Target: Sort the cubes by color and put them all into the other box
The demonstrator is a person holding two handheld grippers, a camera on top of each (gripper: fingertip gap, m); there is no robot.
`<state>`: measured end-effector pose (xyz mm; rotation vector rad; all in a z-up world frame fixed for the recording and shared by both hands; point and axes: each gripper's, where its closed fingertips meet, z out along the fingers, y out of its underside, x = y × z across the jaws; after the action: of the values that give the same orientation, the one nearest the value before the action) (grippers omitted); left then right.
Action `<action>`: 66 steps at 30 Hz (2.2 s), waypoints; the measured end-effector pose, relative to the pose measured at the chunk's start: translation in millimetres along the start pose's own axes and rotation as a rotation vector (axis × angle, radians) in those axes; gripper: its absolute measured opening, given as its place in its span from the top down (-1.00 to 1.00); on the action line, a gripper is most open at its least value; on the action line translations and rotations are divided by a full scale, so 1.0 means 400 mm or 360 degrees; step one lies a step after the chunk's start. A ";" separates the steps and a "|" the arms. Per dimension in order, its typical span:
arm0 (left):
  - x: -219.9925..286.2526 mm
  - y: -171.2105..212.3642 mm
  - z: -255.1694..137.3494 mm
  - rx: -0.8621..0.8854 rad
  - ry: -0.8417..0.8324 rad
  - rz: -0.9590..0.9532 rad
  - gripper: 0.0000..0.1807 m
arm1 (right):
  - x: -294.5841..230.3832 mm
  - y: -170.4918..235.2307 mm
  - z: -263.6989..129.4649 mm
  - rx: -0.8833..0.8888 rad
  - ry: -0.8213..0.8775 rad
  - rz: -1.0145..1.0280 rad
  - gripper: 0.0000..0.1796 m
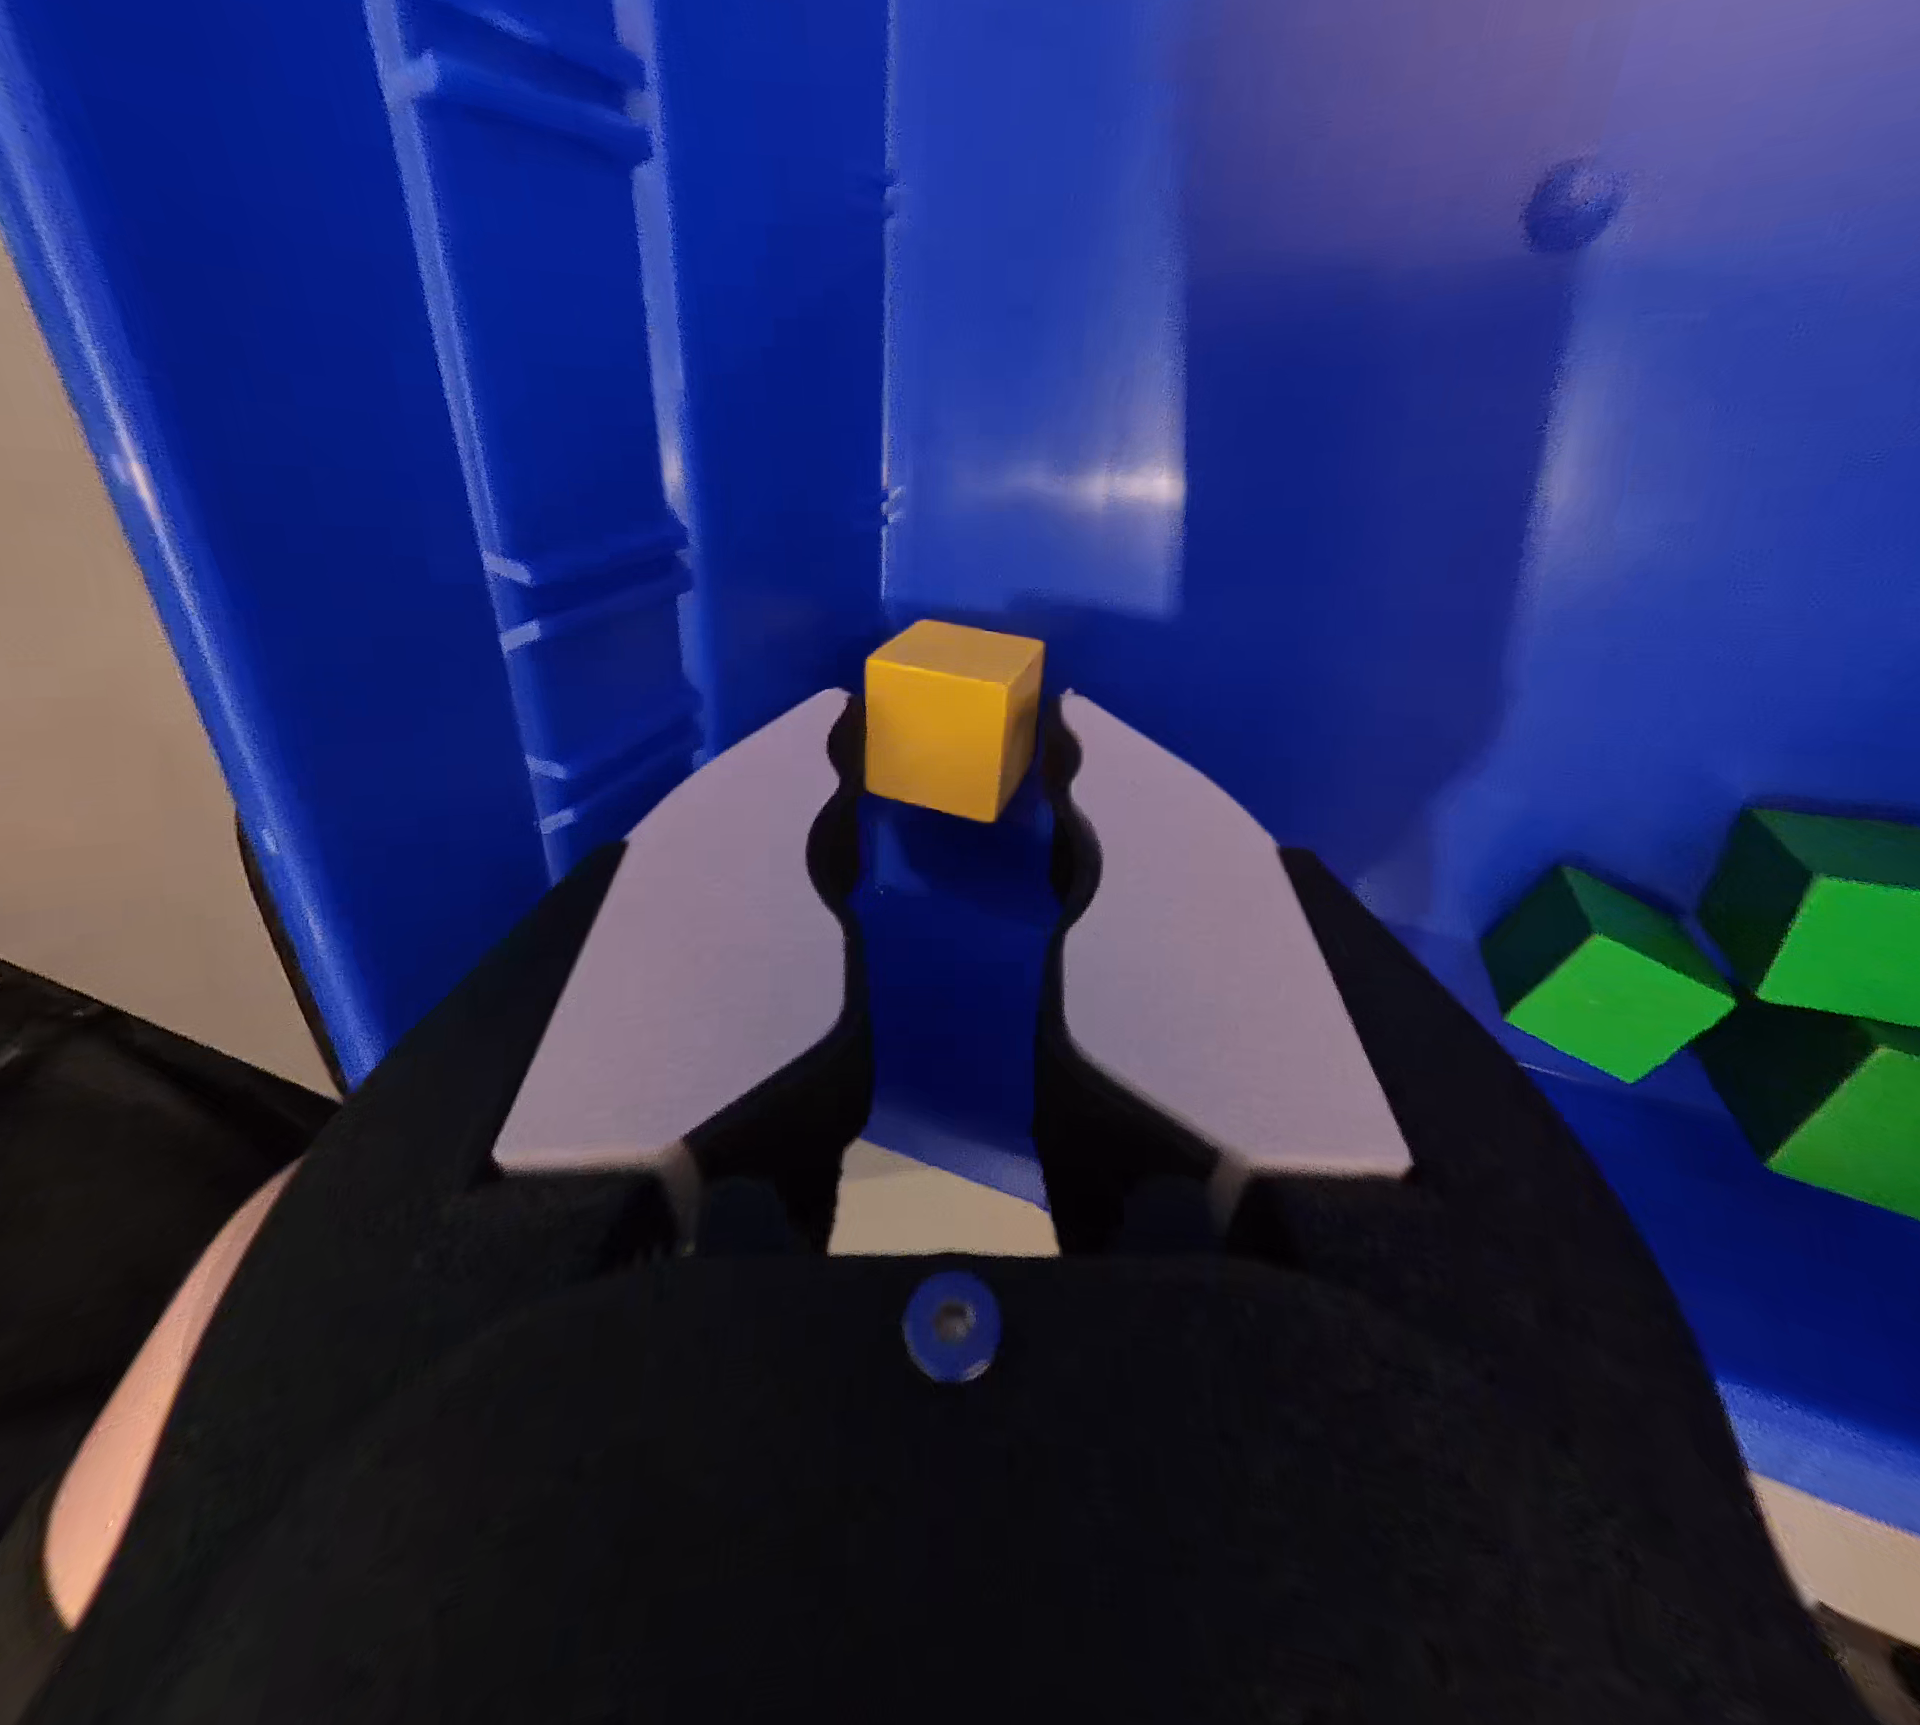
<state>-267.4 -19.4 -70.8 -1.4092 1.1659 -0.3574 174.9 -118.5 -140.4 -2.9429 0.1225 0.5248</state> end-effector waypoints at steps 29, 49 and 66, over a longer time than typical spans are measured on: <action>-0.622 0.385 -0.745 -0.1255 -0.0698 -0.0077 0.77 | -0.370 -0.180 -0.529 0.1661 -0.0057 -0.0615 0.50; -0.622 0.647 -0.670 -0.1750 -0.0108 -0.0238 0.72 | -0.473 -0.142 -0.466 0.1462 -0.0221 -0.0834 0.55; -0.421 -0.189 -0.346 -0.0259 -0.0632 0.0694 0.77 | -1.079 -0.197 -0.352 0.1410 -0.0986 -0.1419 0.52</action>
<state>-419.6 18.9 98.2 -1.2460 1.1464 0.3184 -172.9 -40.3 151.3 -1.6308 -0.7634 0.8697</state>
